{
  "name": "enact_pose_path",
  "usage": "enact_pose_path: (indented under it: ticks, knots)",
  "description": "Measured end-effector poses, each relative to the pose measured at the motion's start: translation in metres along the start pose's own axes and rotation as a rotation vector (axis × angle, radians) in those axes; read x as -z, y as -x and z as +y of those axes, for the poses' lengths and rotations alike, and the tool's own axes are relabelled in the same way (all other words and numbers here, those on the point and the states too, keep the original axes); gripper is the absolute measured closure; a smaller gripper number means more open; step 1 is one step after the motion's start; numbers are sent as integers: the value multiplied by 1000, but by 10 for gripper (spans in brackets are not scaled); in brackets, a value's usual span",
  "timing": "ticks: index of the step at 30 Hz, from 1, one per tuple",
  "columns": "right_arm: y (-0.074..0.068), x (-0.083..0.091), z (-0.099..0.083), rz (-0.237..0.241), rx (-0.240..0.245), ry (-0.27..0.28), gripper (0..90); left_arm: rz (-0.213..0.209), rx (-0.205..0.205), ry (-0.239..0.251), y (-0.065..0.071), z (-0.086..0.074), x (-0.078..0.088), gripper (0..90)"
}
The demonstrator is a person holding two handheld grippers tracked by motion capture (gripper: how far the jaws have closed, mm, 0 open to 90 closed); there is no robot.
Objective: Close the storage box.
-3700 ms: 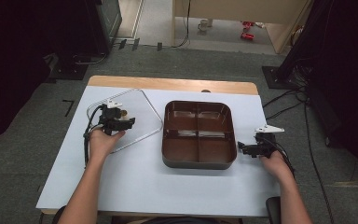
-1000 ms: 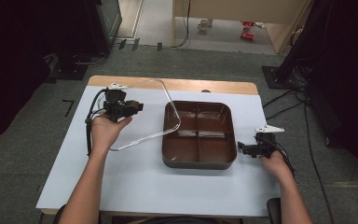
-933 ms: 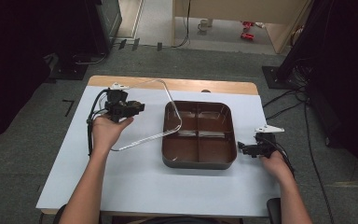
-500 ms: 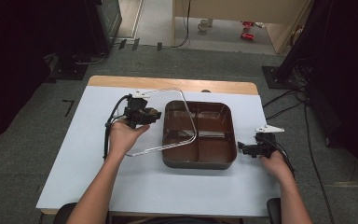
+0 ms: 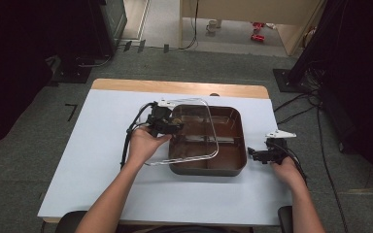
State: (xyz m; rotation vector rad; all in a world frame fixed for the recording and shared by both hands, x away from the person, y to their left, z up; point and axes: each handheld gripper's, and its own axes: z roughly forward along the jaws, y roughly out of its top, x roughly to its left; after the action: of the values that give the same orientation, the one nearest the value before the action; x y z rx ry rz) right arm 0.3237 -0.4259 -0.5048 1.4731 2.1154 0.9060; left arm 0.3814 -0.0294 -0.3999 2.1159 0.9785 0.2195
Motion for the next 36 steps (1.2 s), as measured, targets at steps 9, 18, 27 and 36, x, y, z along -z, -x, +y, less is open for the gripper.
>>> enact_pose_path:
  ticks: [9,18,27,36]
  knots:
    - [0,0,0,0,1,1,31,-27,-36,-12,26,8,-22,594]
    - [0,0,0,0,-1,1,31,-47,-102,-32,50,20,-43,594]
    - [0,0,0,0,-2,0,31,-58,-114,-53,59,25,-60,594]
    - [0,0,0,1,-1,0,31,-76,-122,-69,66,23,-68,593]
